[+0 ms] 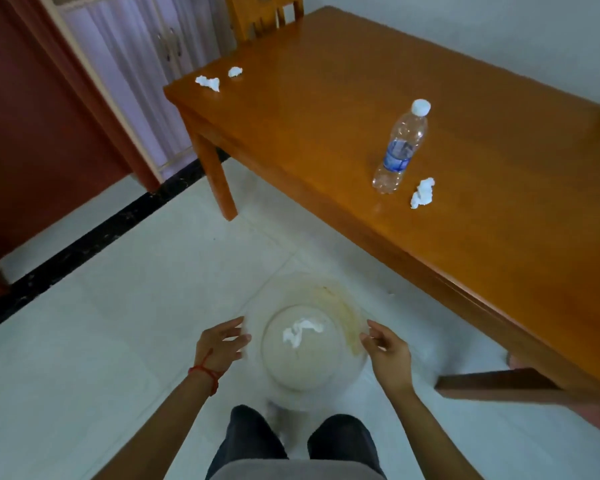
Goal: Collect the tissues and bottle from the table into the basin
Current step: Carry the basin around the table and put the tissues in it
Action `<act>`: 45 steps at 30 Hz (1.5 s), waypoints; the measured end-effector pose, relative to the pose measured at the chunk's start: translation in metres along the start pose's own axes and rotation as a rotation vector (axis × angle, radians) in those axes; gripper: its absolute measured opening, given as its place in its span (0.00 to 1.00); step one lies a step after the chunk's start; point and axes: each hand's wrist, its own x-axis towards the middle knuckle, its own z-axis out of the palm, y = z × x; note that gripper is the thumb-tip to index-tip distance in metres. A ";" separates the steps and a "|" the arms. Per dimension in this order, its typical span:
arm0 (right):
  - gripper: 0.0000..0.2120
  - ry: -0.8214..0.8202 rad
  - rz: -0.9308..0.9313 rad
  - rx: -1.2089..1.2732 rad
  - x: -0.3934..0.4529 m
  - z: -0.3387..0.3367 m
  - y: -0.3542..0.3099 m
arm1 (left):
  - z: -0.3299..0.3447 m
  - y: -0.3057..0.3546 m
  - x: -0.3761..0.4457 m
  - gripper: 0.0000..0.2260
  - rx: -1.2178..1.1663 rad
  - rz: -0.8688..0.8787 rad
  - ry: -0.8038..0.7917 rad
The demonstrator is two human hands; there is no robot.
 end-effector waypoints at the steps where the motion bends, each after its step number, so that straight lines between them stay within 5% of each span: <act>1: 0.14 0.032 0.016 0.009 -0.003 0.000 0.001 | 0.002 0.004 0.006 0.17 0.019 0.001 -0.030; 12: 0.13 0.282 0.166 0.073 -0.011 -0.029 0.015 | 0.058 0.036 0.048 0.19 0.185 0.045 -0.289; 27: 0.13 0.292 0.190 0.132 0.052 -0.063 0.010 | 0.131 0.072 0.086 0.17 0.246 0.107 -0.273; 45: 0.18 0.331 0.192 0.004 0.094 -0.075 -0.012 | 0.138 0.093 0.119 0.18 0.321 0.074 -0.298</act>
